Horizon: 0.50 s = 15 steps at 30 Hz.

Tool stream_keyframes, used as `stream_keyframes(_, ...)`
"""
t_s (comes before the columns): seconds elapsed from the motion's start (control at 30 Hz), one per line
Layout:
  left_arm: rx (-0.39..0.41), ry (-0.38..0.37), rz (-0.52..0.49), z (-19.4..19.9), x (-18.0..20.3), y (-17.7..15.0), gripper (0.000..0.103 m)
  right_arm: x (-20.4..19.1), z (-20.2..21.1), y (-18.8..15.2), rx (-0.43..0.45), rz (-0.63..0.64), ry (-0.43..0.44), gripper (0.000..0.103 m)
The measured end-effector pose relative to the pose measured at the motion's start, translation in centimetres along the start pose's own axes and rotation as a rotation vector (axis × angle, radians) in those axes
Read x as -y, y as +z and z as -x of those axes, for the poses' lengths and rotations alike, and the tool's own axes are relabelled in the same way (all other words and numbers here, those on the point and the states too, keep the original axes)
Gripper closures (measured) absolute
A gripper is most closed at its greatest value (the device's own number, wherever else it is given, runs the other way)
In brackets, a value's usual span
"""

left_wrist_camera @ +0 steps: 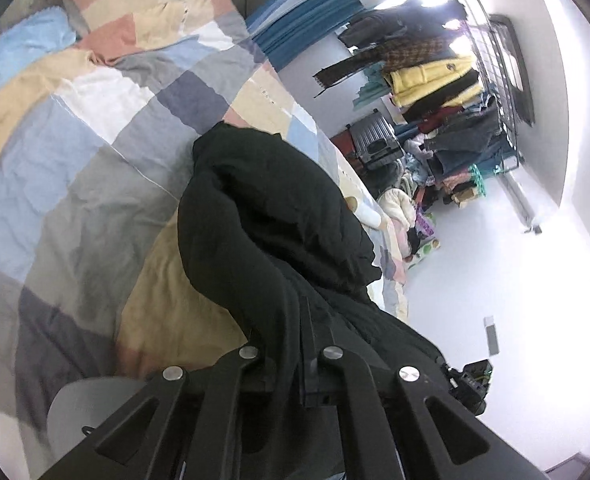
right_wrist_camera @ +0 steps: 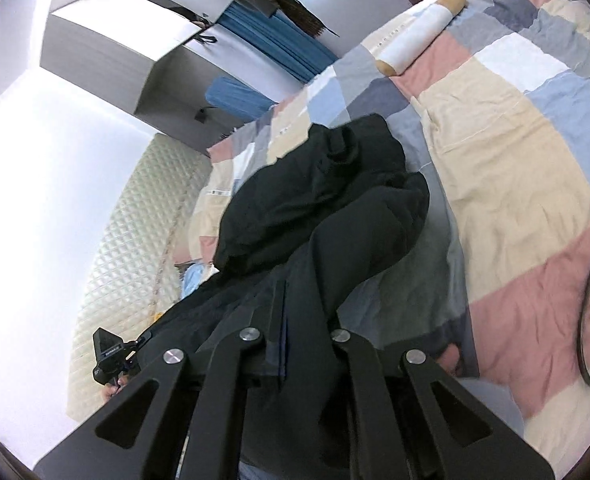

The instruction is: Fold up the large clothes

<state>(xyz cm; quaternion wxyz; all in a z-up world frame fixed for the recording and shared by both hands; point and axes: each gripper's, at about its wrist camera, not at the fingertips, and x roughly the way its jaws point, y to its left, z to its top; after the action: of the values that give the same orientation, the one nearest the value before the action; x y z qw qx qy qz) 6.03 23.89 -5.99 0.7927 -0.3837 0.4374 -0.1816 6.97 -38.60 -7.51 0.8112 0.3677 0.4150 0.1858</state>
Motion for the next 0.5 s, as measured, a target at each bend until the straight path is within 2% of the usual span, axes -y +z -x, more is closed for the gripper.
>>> stream_keyframes(0.33,0.037,-0.021,-0.079,7.1,4.6,-5.0,0.100,-2.3,7.9,-3.4,0.083,0.034,0.067,0.097)
stream_keyframes(0.5,0.059,0.006,-0.133,8.1,6.7,-4.6,0.100,-3.3,9.7,-2.8,0.111,0.024,0.060,0.097)
